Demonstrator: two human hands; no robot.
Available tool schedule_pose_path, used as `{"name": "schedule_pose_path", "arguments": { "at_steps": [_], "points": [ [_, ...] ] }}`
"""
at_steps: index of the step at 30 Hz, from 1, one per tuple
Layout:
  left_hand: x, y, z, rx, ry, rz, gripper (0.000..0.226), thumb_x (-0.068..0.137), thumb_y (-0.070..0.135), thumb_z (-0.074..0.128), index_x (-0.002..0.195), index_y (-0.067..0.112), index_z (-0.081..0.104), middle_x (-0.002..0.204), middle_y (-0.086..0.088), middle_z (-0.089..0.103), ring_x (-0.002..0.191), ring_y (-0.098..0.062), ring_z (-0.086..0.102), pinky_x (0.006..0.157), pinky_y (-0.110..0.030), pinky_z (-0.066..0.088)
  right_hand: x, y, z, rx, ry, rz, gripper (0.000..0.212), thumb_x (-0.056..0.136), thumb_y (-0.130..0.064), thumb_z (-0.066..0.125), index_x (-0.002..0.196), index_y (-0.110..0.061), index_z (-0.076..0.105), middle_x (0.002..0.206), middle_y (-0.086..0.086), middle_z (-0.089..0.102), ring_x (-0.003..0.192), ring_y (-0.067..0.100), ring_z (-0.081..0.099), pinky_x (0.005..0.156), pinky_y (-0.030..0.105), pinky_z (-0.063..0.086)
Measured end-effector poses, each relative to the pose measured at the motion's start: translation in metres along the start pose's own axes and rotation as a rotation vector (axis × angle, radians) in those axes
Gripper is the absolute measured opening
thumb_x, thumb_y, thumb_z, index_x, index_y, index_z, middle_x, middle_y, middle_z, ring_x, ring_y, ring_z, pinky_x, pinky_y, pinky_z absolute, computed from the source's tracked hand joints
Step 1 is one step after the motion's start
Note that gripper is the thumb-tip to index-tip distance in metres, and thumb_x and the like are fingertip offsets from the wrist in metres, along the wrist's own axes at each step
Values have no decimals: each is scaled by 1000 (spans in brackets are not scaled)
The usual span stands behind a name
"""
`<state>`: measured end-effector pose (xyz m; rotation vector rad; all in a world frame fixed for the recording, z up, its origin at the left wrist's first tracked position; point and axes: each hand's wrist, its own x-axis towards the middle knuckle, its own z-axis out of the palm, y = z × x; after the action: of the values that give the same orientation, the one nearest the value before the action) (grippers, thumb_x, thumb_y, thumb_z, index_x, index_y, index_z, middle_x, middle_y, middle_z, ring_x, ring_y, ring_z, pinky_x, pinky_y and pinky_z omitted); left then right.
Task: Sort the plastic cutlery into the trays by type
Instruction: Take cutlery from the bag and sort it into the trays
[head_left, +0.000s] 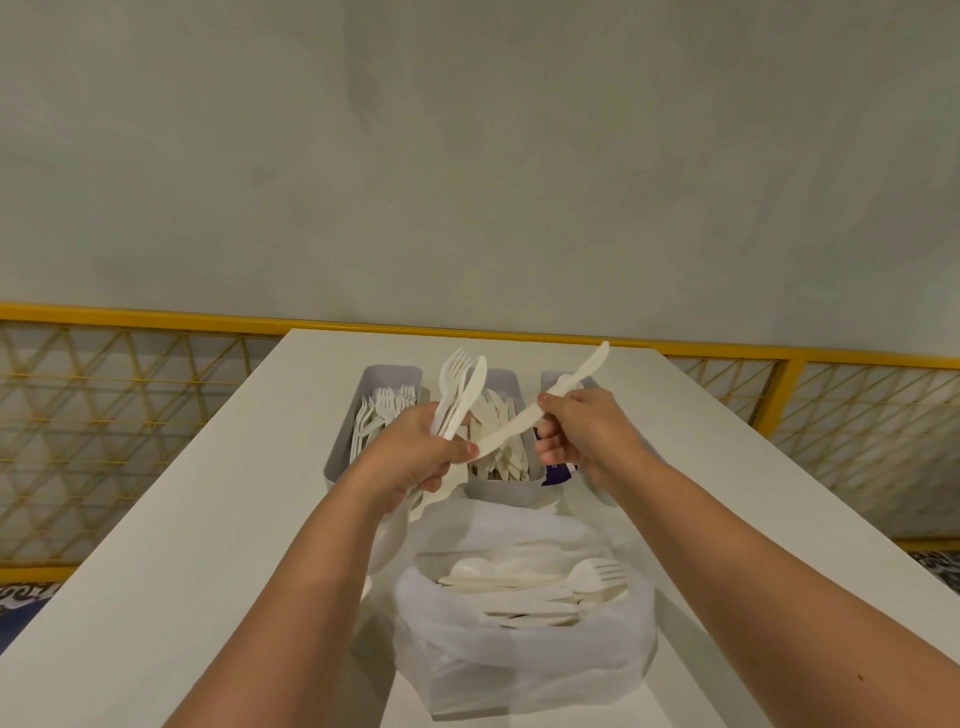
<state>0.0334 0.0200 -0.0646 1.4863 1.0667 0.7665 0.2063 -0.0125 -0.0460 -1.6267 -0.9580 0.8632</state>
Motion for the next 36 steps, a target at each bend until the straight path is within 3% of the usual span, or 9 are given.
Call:
{"name": "schedule_pose_path", "arguments": {
  "at_steps": [5,7,10,16,20,22,25,33,36],
  "points": [
    [0,0,-10,23,9,22,33,83,1,65,112,14,56,80,-10,62,54,-13,42,48,-22,39,5,-1,-4,7,36,-80,17,99,-16,41,106,-6,53,76,7,60,64,17,61,62,29,59],
    [1,-1,-14,48,10,31,32,82,2,66,110,15,56,72,-4,62,55,-13,43,50,-22,40,6,1,-5,-152,63,-212,15,99,-17,41,106,-9,51,80,4,58,72,17,60,73,35,58],
    [1,-3,-19,71,-6,14,33,80,1,69,108,12,58,66,-1,60,52,-12,43,46,-21,38,4,2,-1,-406,73,-443,15,99,-16,40,99,-8,52,73,-1,47,67,12,45,62,26,43],
    [1,-4,-23,62,-31,15,34,79,1,69,109,13,58,63,2,61,52,-12,43,44,-19,37,5,7,3,-881,107,-680,26,100,-20,34,103,-7,57,101,3,52,98,18,43,94,35,34],
    [4,-4,-26,-128,-13,-2,33,83,-3,64,112,10,55,50,2,63,44,-10,35,38,-17,32,2,12,2,-865,-73,-614,25,102,-24,29,101,-10,50,92,11,60,92,23,49,97,41,35],
    [7,-6,-27,-225,34,-4,30,83,-4,63,110,8,55,46,3,58,38,-7,33,36,-17,29,1,15,2,-871,-166,-601,20,102,-26,28,99,-15,43,90,13,60,88,28,53,75,40,45],
    [9,-8,-28,-340,95,11,11,88,3,60,97,8,56,56,-2,59,34,-3,33,35,-15,27,-4,18,3,-894,-263,-611,14,103,-26,27,98,-17,37,76,6,52,72,25,51,57,32,37],
    [15,-8,-33,-475,151,-55,14,97,20,48,91,8,52,68,-4,50,33,-4,33,33,-15,30,13,14,9,-696,-91,-316,29,102,-18,28,117,0,45,90,8,47,85,20,44,72,27,34],
    [14,-5,-32,-579,46,-87,22,100,19,38,86,8,50,67,-5,47,31,-4,33,32,-14,30,25,11,16,-849,-120,-147,17,100,-12,31,104,-7,47,74,2,44,73,18,46,58,25,37]
  ]
}}
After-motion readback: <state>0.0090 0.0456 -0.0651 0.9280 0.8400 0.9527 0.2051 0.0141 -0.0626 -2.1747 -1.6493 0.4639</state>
